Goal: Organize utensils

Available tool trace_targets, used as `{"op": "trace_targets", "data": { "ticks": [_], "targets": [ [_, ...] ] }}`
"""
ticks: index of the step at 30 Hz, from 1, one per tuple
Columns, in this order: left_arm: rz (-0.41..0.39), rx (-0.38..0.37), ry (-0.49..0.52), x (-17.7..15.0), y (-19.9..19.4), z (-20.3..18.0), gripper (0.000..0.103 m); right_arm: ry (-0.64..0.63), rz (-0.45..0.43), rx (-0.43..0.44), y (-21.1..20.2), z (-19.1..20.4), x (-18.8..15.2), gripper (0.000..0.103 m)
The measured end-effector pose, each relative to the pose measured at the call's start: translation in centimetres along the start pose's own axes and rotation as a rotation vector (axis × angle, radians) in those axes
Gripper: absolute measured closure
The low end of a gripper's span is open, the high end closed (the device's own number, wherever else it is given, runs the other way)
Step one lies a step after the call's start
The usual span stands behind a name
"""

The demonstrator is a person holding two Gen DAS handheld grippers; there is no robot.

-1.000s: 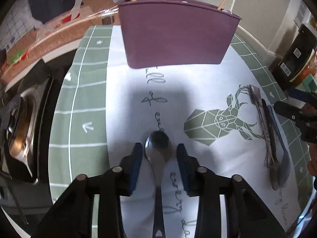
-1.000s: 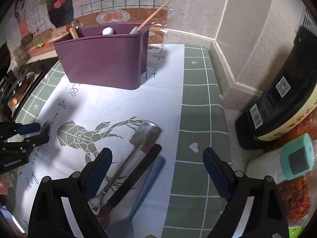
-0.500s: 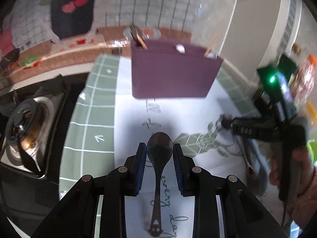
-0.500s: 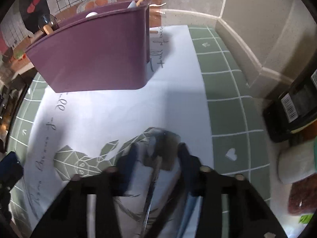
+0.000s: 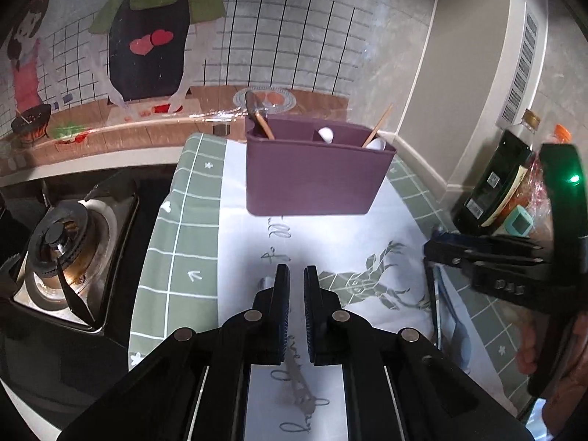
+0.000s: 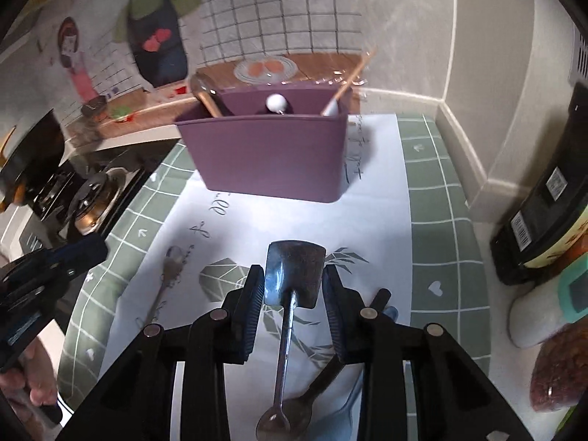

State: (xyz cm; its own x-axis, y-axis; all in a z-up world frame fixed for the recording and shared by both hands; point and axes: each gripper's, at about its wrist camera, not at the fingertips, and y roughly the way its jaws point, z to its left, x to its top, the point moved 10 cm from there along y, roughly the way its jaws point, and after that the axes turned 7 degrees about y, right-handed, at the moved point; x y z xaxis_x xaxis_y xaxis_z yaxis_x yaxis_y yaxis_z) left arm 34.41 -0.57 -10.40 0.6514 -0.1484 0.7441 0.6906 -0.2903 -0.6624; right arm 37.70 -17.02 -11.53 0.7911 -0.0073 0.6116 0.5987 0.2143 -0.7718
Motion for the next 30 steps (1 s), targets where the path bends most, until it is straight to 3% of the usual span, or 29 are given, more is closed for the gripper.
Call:
{"op": "trace_targets", "data": {
  "ticks": [5, 10, 11, 18, 20, 22, 25, 30],
  "targets": [
    [0.184, -0.003, -0.062, -2.5, 2.5, 1.5, 0.092, 0.023, 0.025, 0.010, -0.4, 0.0, -0.3, 0.073],
    [0.309, -0.026, -0.185, -3.6, 5.5, 2.5, 0.058, 0.042, 0.010, -0.003, -0.8, -0.7, -0.4, 0.073],
    [0.326, -0.015, -0.190, -3.5, 6.3, 2.5, 0.056, 0.043, 0.008, -0.004, -0.9, -0.7, -0.4, 0.073],
    [0.396, 0.079, -0.057, -3.1, 9.9, 1.4, 0.056, 0.037, 0.003, -0.003, -1.2, -0.5, -0.7, 0.073],
    [0.388, 0.105, -0.004, -3.3, 10.9, 1.1, 0.060, 0.028, -0.002, -0.015, -1.3, -0.4, -0.9, 0.073],
    [0.339, 0.119, 0.067, -3.1, 10.8, 0.4, 0.074, 0.020, -0.001, -0.020, -1.4, -0.2, -1.0, 0.073],
    [0.291, 0.098, 0.096, -3.3, 10.0, -0.4, 0.075, 0.007, -0.001, -0.023, -1.5, 0.1, -1.0, 0.073],
    [0.089, 0.004, 0.038, -1.4, 4.3, -1.8, 0.075, 0.001, -0.025, 0.000, -2.8, 0.6, -0.7, 0.073]
  ]
}}
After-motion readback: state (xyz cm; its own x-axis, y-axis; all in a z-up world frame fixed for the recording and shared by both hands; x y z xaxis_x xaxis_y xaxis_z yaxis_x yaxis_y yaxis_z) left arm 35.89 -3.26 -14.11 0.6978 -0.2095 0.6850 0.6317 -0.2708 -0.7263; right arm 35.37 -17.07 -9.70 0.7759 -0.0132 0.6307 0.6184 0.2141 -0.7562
